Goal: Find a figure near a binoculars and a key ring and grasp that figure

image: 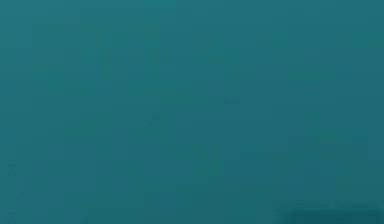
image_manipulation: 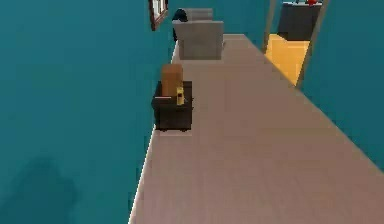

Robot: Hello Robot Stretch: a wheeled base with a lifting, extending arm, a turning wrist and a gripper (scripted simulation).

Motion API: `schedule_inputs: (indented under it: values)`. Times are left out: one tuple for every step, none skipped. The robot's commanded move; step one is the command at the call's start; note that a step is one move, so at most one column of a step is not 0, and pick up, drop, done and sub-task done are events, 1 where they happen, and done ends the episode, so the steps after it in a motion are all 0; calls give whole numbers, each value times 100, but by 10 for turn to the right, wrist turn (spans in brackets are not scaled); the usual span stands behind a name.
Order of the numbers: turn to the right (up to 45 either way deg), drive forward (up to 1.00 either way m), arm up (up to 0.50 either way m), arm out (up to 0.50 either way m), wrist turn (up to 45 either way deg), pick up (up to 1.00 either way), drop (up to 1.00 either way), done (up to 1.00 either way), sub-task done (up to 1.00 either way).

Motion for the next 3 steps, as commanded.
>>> schedule_inputs:
  values:
    - [-450, 0, 0, 0, 0, 0, 0, 0, 0]
    - [-450, 0, 0, 0, 0, 0, 0, 0, 0]
    - [-450, 0, 0, 0, 0, 0, 0, 0, 0]
